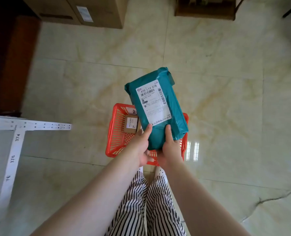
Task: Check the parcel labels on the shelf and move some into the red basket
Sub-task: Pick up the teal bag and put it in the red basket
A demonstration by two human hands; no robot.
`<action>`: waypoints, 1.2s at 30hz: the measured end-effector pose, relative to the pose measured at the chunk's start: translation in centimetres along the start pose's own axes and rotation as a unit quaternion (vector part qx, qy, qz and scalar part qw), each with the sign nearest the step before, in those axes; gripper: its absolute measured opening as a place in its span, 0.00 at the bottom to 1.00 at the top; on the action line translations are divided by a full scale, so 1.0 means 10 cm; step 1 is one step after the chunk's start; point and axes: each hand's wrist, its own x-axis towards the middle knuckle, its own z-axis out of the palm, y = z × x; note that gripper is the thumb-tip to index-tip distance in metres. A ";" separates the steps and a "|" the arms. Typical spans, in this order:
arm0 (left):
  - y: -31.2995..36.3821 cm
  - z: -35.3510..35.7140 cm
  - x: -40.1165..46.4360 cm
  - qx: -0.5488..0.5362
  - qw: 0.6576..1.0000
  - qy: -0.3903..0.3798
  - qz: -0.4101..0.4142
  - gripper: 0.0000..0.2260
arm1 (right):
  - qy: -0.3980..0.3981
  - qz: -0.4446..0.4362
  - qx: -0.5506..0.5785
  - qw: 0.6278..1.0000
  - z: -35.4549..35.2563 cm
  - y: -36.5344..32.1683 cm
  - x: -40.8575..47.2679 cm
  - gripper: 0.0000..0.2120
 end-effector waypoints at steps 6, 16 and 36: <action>-0.28 0.10 0.48 -0.149 0.988 0.024 0.034 0.20 | 0.033 -0.007 -0.039 0.999 -0.25 0.35 0.30 0.21; -0.50 -0.22 1.29 0.020 0.984 0.166 0.068 0.19 | 0.038 0.088 0.021 0.995 -0.75 0.65 0.82 0.32; -1.27 -0.21 2.89 0.145 0.980 0.126 -0.054 0.30 | 0.148 0.076 -0.128 0.978 -1.73 1.20 2.26 0.27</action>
